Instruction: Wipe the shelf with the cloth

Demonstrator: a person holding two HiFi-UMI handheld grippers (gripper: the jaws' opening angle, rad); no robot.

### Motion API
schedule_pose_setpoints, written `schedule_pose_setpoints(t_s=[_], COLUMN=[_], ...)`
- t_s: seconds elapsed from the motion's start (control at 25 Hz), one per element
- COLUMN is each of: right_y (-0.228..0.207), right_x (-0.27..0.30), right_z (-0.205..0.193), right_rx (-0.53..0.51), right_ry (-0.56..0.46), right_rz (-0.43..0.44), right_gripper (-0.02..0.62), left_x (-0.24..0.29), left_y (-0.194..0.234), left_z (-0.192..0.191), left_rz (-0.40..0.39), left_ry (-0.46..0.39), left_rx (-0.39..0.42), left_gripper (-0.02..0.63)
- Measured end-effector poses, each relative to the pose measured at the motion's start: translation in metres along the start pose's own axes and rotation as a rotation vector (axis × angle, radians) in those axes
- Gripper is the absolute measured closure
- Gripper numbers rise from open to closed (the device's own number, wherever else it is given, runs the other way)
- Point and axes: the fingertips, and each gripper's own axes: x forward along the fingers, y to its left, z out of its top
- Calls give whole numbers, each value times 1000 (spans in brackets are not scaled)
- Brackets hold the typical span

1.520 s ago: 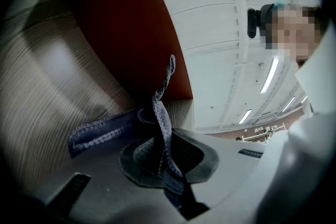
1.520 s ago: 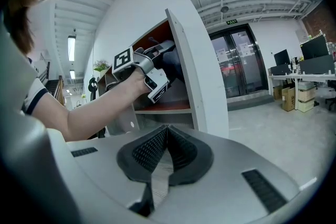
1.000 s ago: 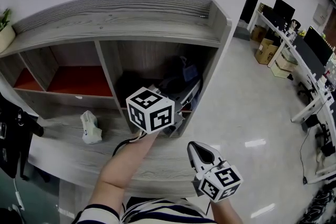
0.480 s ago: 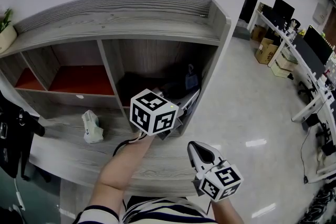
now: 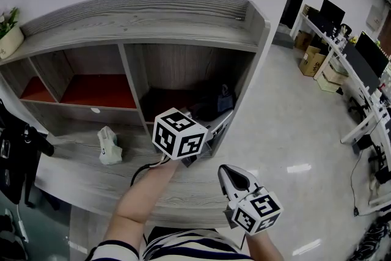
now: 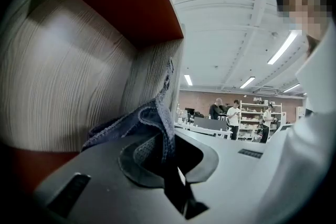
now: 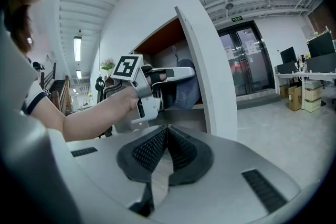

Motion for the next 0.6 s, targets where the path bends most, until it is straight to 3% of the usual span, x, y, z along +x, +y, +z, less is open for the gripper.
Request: schedule_pose_setpoints(t_s=[0.4,0.52,0.6], right_y=[4,8,10], right_x=[0,2,3], right_z=[1,2,2], right_rx=[-6,-7,-9], right_ry=[-2,0,1], right_rz=[28,41,52], right_gripper=[569,569,569], left_x=[-4,-16,-33], left_y=[-8,0,11], left_z=[-18,-9,9], left_rz=[-16,52,166], left_ry=[90,28,-71], left_rx=[33,25,46], left_gripper=[571,571,571])
